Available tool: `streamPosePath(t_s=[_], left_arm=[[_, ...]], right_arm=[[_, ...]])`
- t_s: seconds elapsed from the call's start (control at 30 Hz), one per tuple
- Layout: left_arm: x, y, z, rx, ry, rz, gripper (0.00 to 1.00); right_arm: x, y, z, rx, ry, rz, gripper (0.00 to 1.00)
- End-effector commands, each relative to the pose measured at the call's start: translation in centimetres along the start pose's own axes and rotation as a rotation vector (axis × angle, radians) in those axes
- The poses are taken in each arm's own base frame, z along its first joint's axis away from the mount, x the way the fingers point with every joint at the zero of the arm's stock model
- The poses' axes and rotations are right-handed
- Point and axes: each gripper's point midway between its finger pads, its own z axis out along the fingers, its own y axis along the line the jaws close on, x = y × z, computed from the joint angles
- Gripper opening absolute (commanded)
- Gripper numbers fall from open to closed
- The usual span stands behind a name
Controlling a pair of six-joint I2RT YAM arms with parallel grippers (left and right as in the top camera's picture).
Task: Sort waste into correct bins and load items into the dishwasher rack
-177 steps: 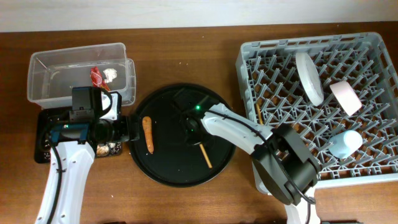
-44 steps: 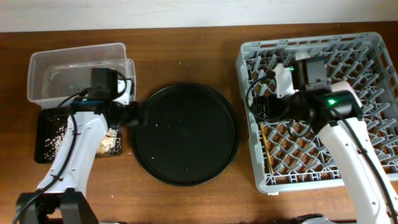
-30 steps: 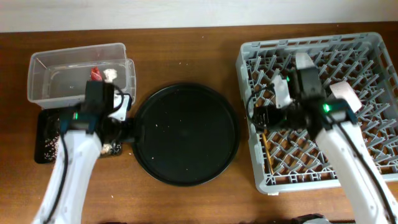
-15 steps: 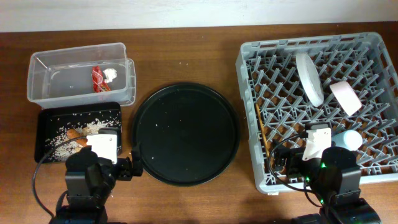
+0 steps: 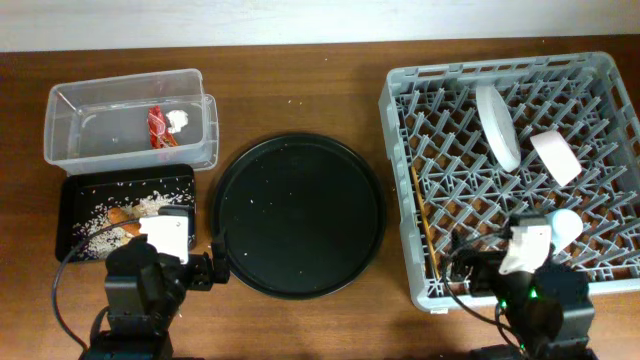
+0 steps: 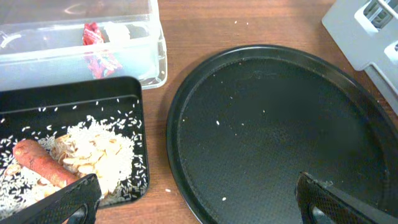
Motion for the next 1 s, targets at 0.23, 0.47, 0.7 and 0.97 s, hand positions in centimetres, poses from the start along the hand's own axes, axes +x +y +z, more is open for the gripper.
streamPosePath(t_s=[0.23,0.47,0.7,0.97], left_arm=[[0.2,0.1,0.1,-0.005,0.003,-0.012,0.99],[0.2,0.1,0.1,-0.005,0.003,-0.012,0.99],[0.2,0.1,0.1,-0.005,0.003,-0.012,0.99],[0.2,0.1,0.1,-0.005,0.003,-0.012,0.99]], right_arm=[[-0.6,-2.2,2.7,0.043,-0.481,0.029,0.98],[3.0,-2.3,5.7,0.061,-0.411,-0.122,0.98],[3.0,-2.1,5.7,0.045,-0.415,-0.111,0.98],[3.0,-2.1,5.7,0.045,-0.414,-0.111,0.98]])
